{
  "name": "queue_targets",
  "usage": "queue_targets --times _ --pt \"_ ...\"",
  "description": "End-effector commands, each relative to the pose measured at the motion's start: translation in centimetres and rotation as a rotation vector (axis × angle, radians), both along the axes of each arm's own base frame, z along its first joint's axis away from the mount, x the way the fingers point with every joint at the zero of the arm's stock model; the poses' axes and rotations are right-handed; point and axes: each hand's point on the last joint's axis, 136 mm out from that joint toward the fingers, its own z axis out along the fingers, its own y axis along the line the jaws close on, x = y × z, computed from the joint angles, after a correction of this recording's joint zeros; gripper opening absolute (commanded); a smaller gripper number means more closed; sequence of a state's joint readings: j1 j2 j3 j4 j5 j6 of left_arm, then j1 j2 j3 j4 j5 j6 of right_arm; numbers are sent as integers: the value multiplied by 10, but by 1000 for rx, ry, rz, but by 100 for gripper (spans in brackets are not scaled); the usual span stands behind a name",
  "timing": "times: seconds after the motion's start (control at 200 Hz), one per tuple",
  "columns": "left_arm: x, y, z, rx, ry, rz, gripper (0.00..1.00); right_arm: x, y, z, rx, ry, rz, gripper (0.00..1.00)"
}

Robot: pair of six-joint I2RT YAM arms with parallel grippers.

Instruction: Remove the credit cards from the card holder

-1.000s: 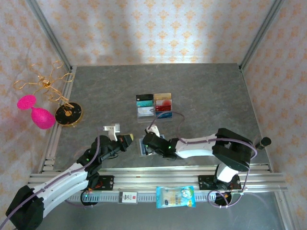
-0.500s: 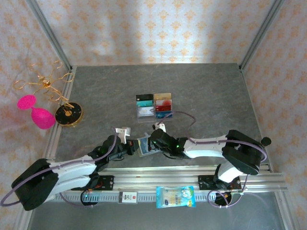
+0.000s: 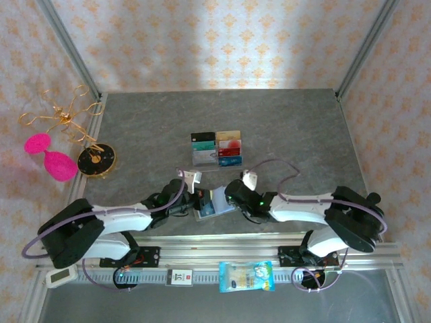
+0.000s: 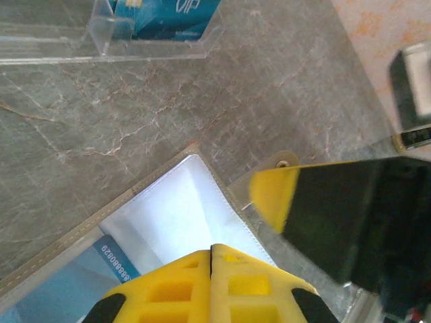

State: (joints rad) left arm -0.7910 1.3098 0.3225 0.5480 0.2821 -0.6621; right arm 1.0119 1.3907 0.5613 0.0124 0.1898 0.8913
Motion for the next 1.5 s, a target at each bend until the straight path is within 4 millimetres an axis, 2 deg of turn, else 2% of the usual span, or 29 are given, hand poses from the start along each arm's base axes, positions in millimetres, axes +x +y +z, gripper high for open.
queue_targets --times 0.0,0.145,0.185,0.245,0.305,0.451,0.561,0.681,0.851,0.971,1.146,1.226,1.497 --pt "0 -23 0 2 -9 -75 0 4 -29 10 -17 -49 -87 29" --pt "-5 -59 -9 19 14 -174 0 1 -35 27 0 -99 -56 29" --pt "-7 -69 -13 29 19 -202 0 0 -36 25 -6 -98 -49 29" --pt "-8 -74 -24 57 45 -217 0 -1 -35 35 26 -119 -33 29" --pt "-7 -75 -24 62 43 -218 0 -2 -31 38 33 -123 -1 28" --pt "-3 -63 1 45 -14 -169 0 -3 -18 50 47 -149 81 27" --pt "-4 -36 15 34 -43 -78 0 -10 13 70 133 -183 249 26" --pt "-13 1 1 59 -17 -3 0 -21 50 81 200 -161 422 22" --pt "-21 31 -22 86 28 55 0 -33 90 56 232 -34 568 19" --pt "-18 45 -29 100 23 88 0 -36 106 40 242 35 610 18" --pt "-14 47 -36 134 15 77 0 -31 106 13 169 93 587 18" --pt "-12 47 -39 151 17 76 0 -27 101 -2 126 118 553 18" --pt "-13 54 -56 246 45 66 0 -18 83 -24 51 148 465 19"
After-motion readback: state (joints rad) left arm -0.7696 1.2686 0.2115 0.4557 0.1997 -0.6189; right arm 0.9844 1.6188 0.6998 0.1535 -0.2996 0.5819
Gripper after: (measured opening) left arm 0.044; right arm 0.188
